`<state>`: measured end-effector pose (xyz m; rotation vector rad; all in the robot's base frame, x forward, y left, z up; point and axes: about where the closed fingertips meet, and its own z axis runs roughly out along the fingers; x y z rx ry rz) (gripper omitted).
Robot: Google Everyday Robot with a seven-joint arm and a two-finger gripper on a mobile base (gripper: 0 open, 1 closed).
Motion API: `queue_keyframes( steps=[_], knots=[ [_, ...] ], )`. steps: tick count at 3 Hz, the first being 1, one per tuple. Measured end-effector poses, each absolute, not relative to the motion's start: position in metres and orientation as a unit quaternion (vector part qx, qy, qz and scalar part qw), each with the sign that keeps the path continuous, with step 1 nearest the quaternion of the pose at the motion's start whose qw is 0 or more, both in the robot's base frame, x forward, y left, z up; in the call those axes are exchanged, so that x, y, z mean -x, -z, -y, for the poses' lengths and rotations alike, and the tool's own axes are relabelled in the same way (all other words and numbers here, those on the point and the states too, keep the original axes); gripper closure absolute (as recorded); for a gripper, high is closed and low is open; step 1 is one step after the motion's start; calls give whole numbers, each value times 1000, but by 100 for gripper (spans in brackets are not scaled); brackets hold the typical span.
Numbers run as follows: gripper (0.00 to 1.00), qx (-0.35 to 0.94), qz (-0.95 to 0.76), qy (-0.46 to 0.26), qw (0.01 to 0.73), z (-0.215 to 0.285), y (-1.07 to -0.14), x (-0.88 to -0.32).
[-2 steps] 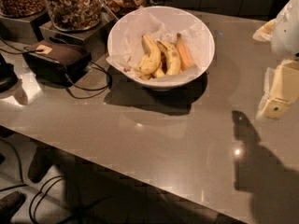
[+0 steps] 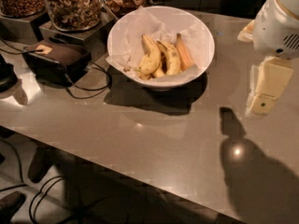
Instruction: Pick banana from white bowl
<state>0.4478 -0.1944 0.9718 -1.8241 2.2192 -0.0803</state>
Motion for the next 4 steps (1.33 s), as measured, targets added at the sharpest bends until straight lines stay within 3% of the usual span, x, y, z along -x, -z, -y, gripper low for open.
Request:
queue_keyframes(
  steps=[2, 4],
  knots=[
    [0, 625, -764, 4, 158, 167, -988, -457],
    [0, 568, -811, -8, 141, 137, -995, -499]
  ],
)
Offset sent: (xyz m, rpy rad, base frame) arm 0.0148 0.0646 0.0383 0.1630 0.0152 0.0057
